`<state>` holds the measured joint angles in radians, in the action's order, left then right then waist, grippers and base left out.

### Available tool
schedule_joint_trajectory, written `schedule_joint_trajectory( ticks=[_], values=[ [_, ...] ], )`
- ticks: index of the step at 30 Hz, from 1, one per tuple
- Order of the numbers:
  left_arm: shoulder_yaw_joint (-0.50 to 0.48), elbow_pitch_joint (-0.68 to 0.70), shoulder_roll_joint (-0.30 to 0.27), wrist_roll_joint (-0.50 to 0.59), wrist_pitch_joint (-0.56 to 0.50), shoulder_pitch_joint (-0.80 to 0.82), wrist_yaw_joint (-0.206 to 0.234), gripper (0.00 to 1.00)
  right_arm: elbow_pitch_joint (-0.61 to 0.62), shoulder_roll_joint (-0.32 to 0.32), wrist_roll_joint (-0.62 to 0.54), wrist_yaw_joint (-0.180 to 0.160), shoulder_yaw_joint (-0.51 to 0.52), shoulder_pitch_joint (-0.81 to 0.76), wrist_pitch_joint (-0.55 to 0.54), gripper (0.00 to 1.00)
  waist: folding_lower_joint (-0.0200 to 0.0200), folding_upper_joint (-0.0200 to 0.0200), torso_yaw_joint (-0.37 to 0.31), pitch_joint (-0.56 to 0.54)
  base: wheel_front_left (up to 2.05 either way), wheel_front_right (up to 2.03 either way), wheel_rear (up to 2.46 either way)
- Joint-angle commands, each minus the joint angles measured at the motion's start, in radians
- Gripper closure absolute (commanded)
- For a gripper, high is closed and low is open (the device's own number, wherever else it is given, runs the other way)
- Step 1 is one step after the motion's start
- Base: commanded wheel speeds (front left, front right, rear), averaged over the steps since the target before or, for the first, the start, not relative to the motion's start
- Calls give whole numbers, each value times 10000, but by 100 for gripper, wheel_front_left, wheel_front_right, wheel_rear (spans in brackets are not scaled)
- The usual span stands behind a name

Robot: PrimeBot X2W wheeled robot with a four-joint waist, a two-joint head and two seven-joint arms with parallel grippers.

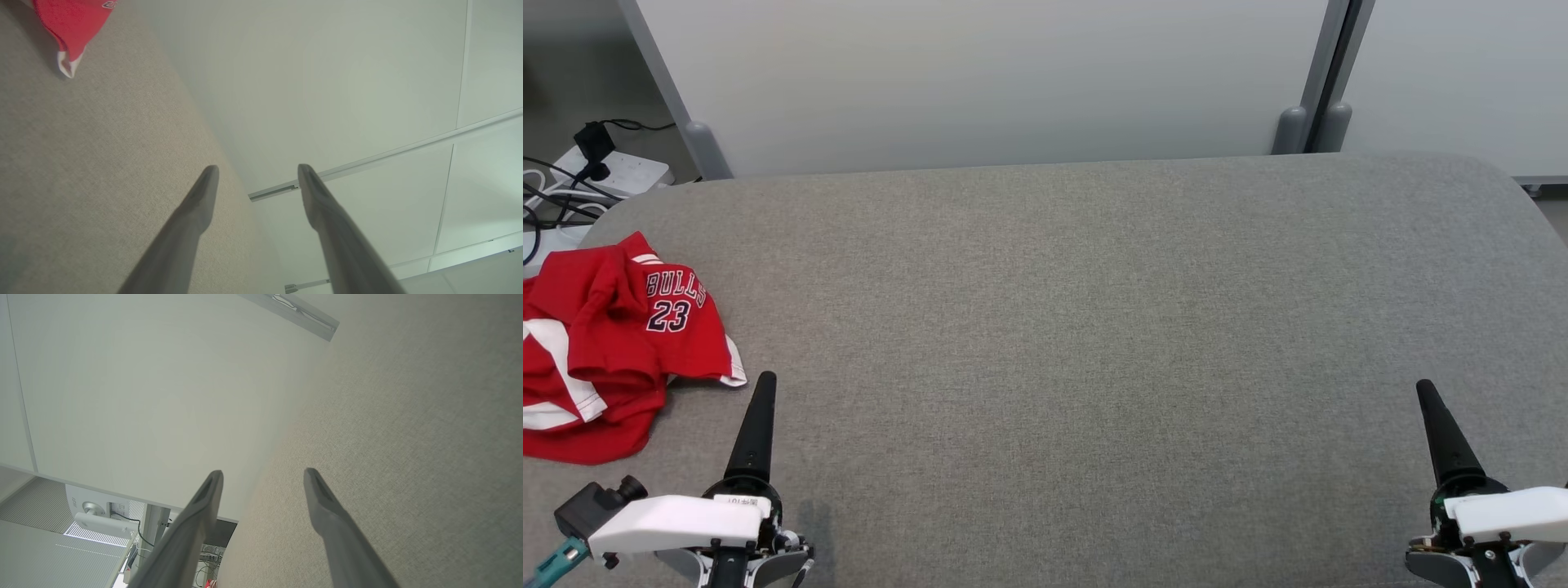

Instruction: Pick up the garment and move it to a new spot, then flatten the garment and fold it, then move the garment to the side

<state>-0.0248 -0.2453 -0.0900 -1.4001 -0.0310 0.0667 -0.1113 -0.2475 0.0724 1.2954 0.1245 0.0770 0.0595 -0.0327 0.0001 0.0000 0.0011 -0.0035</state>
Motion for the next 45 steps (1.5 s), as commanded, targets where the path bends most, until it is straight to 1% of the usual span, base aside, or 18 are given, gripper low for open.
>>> schedule_joint_trajectory(
  ticks=[1,9,21,23,37,45],
  values=[
    [-3,417,-271,459,108,595,110,0,408,207,-536,27,-142,565,188,0,-1,0,-11,-11,0,0,0],
    [298,780,-685,1923,362,760,434,0,749,428,-2119,30,-426,808,298,0,-1,0,-50,-54,0,0,0],
    [825,905,-1176,3943,681,589,1104,0,985,736,-3902,34,-954,748,389,0,-1,0,-103,-125,0,0,0],
    [860,910,-1200,4066,711,571,1145,0,982,733,-4030,35,-985,724,409,0,-1,0,-109,-131,0,0,0],
    [1444,857,-1688,6005,1036,445,1736,0,719,673,-5928,40,-1236,417,761,0,-1,0,-96,-235,0,0,0],
    [1670,706,-1891,6677,1070,474,1845,0,582,558,-7089,43,-1274,389,1016,0,-1,0,-102,-274,0,0,0]
  ],
)
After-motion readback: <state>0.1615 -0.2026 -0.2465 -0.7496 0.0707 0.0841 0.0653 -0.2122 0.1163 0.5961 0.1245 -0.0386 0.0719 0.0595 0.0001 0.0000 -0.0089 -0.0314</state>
